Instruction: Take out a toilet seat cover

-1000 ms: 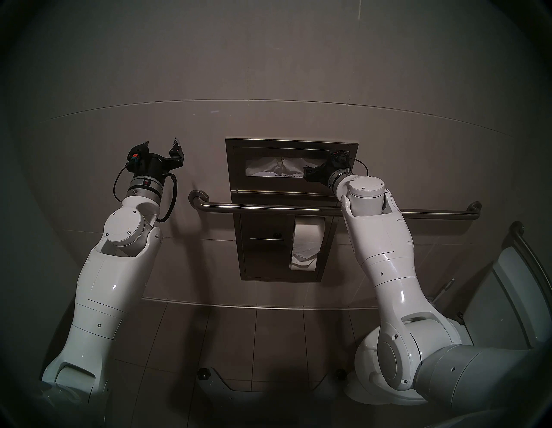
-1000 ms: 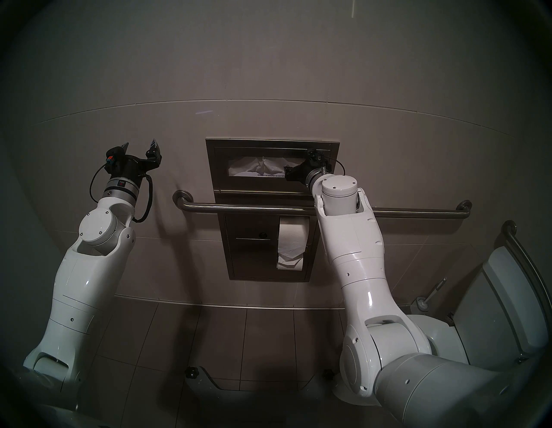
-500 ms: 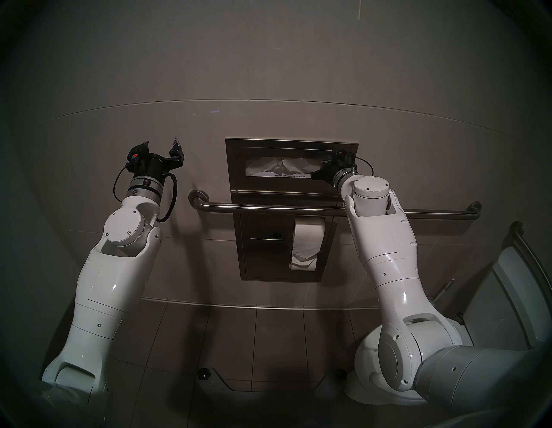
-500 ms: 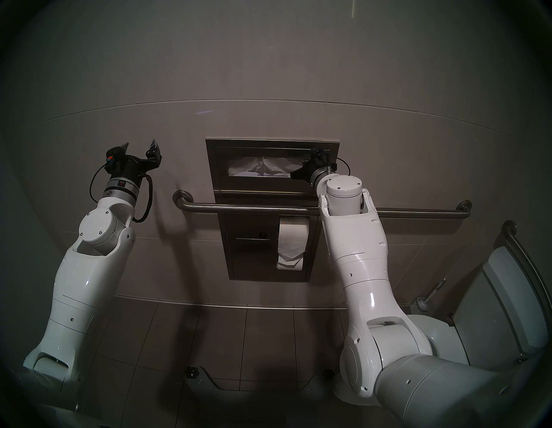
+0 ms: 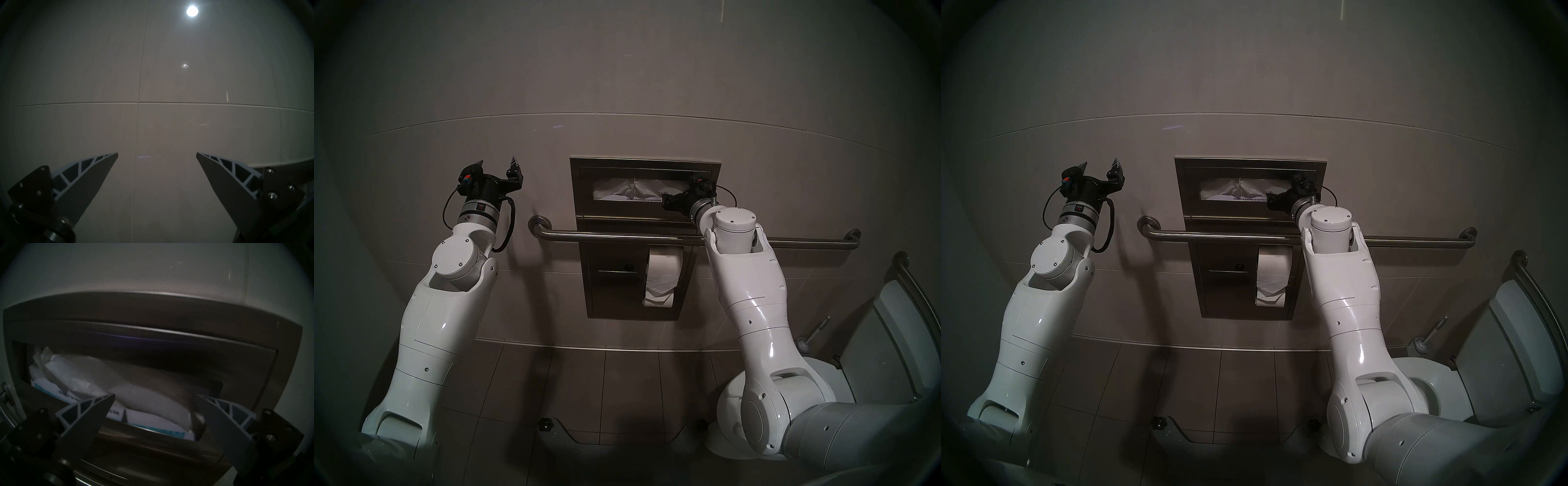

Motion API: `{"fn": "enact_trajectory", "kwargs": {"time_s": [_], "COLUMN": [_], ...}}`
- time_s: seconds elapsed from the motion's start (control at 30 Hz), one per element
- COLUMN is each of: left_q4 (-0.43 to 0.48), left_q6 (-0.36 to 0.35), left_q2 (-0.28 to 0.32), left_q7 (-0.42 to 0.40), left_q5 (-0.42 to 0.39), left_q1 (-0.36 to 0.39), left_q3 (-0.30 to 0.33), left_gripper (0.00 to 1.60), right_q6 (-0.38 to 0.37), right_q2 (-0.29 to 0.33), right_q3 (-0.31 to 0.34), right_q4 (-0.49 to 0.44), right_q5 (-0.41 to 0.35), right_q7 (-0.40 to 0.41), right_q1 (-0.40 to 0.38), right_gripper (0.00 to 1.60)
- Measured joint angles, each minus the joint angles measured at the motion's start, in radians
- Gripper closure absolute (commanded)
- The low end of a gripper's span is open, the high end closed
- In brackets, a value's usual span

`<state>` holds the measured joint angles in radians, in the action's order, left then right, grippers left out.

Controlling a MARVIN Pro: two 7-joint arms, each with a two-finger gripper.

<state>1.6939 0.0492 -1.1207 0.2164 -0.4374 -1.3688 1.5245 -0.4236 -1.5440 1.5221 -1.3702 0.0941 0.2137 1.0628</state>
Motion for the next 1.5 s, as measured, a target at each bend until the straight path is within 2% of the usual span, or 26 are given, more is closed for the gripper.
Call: {"fn": "enact_trajectory", "kwargs": {"time_s": [0.43, 0.8, 1.2, 1.27, 1.3, 1.33, 1.37, 1.4, 1.5], "left_q4": [0.000, 0.000, 0.000, 0.000, 0.000, 0.000, 0.000, 0.000, -0.001], "left_q6": [0.000, 0.000, 0.000, 0.000, 0.000, 0.000, 0.000, 0.000, 0.000], "left_q2": [0.000, 0.001, 0.001, 0.001, 0.001, 0.001, 0.001, 0.001, 0.001], "left_q7": [0.000, 0.000, 0.001, 0.001, 0.001, 0.001, 0.001, 0.001, 0.001], "left_q5": [0.000, 0.000, 0.000, 0.000, 0.000, 0.000, 0.000, 0.000, 0.000], "left_q1": [0.000, 0.000, 0.000, 0.000, 0.000, 0.000, 0.000, 0.000, -0.001], "left_q3": [0.000, 0.000, 0.000, 0.000, 0.000, 0.000, -0.001, -0.001, -0.001], "left_gripper": [0.00, 0.00, 0.00, 0.00, 0.00, 0.00, 0.00, 0.00, 0.00], "right_q6": [0.010, 0.051, 0.071, 0.073, 0.074, 0.076, 0.078, 0.081, 0.093], "right_q2": [0.017, 0.003, -0.004, -0.003, -0.003, -0.002, -0.002, -0.002, -0.004], "right_q3": [-0.001, -0.006, -0.012, -0.012, -0.012, -0.012, -0.014, -0.016, -0.016], "right_q4": [0.066, 0.156, 0.206, 0.210, 0.212, 0.213, 0.213, 0.213, 0.214], "right_q5": [-0.001, -0.002, 0.004, 0.007, 0.008, 0.009, 0.009, 0.009, 0.010], "right_q7": [0.034, 0.039, 0.046, 0.049, 0.050, 0.053, 0.058, 0.064, 0.066], "right_q1": [-0.019, -0.066, -0.100, -0.103, -0.104, -0.105, -0.105, -0.105, -0.111], "right_gripper": [0.00, 0.00, 0.00, 0.04, 0.69, 1.01, 1.01, 1.60, 1.60]}}
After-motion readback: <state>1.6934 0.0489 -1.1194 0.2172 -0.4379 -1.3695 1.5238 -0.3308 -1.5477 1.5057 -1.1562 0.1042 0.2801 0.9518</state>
